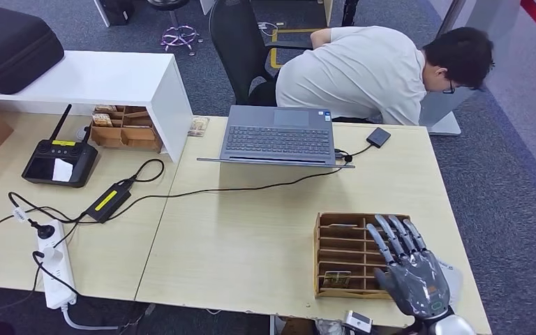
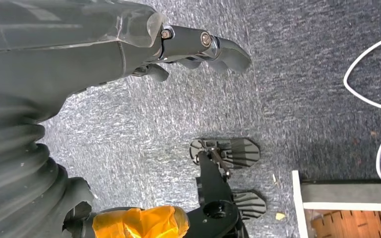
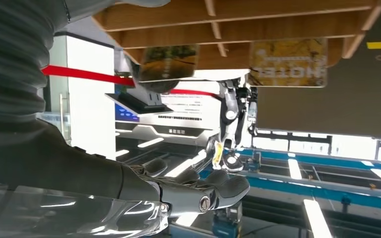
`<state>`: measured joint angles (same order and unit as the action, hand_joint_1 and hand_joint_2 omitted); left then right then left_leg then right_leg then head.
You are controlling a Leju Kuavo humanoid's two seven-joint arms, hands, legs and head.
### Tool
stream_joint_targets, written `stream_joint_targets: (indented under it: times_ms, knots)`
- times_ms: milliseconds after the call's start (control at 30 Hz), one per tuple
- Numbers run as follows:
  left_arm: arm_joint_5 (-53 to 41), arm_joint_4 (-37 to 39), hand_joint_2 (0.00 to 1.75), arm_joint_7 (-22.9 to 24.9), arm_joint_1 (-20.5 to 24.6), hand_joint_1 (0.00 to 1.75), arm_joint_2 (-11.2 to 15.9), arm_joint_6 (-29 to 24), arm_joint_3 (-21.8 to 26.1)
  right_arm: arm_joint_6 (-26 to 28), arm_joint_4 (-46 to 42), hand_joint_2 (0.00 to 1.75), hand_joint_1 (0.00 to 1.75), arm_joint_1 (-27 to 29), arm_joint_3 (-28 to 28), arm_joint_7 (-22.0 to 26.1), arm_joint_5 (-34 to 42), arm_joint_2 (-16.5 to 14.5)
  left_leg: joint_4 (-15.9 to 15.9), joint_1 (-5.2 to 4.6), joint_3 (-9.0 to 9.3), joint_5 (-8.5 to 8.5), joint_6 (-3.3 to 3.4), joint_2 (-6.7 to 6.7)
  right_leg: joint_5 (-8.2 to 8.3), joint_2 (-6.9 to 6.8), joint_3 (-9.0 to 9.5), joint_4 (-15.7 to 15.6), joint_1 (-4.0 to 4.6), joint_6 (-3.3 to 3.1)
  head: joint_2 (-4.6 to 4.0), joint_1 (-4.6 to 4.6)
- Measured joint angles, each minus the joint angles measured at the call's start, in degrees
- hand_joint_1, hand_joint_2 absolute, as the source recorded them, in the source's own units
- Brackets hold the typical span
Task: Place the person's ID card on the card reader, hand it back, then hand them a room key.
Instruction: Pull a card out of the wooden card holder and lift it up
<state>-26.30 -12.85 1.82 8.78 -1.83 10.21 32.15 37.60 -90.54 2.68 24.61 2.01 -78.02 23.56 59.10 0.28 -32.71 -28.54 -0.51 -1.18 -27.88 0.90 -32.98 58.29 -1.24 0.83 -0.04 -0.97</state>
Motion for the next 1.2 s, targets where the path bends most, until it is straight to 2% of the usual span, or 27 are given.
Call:
stream_joint_targets:
  times_ms: [233, 500, 600, 733, 833, 967, 1200]
  knots:
    - [-0.09, 0.00, 1.75, 0.47, 0.38, 0.00, -0.56, -0.35, 0.00, -0.05, 3.54, 1.75, 0.00, -3.94, 1.30, 0.44, -0.08, -2.07, 0.00, 0.00, -0.02, 0.00, 0.00, -0.03, 0.00, -0.02, 0.00, 0.00, 0.00, 0.00, 0.00, 0.00]
    - [-0.59, 0.00, 1.75, 0.46, 0.40, 0.00, -0.68, -0.44, 0.00, -2.41, 5.30, 1.75, 0.00, -7.56, 2.38, 0.23, -0.21, -2.08, 0.01, -0.01, -0.02, 0.00, 0.01, -0.02, 0.00, -0.01, 0.00, -0.01, -0.01, 0.01, 0.00, 0.01]
    - [-0.68, 0.00, 1.75, 0.45, 0.36, 0.00, -0.67, -0.34, 0.00, -6.44, 5.39, 1.75, 0.00, -9.81, 2.86, 0.44, 0.96, -0.43, 0.01, -0.02, -0.03, 0.02, 0.02, -0.02, 0.02, -0.02, 0.00, 0.00, -0.02, 0.02, 0.00, 0.01]
    - [-0.68, 0.00, 1.75, 0.37, 0.31, 0.00, -0.62, 0.02, 0.00, -14.48, 5.41, 1.75, 0.00, -15.87, 3.68, 3.17, 5.94, 4.55, 0.07, -0.05, -0.04, 0.02, 0.03, 0.00, 0.07, 0.00, 0.00, 0.00, -0.05, 0.07, 0.00, 0.00]
    - [-0.67, 0.00, 1.75, 0.18, 0.20, 0.00, -0.60, 0.36, 0.00, -17.85, 5.43, 1.75, 0.00, -20.83, 4.02, 5.09, 8.30, 7.56, 0.11, -0.05, -0.04, 0.02, 0.04, -0.02, 0.08, -0.01, 0.00, 0.00, -0.04, 0.08, 0.00, 0.00]
    - [-0.67, 0.00, 1.75, -0.13, -0.01, 0.00, -0.60, 0.41, 0.00, -19.32, 5.54, 1.75, 0.00, -24.77, 4.57, 5.78, 9.04, 9.54, 0.12, -0.04, -0.05, 0.02, 0.04, -0.05, 0.07, -0.02, 0.00, 0.00, -0.03, 0.08, 0.00, -0.01]
    - [-0.67, 0.00, 1.75, -0.22, -0.07, 0.00, -0.60, 0.41, 0.00, -19.58, 5.75, 1.75, 0.00, -26.54, 5.92, 5.62, 9.15, 10.69, 0.11, -0.03, -0.07, 0.02, 0.04, -0.06, 0.06, -0.03, 0.00, 0.00, -0.02, 0.09, 0.00, 0.00]
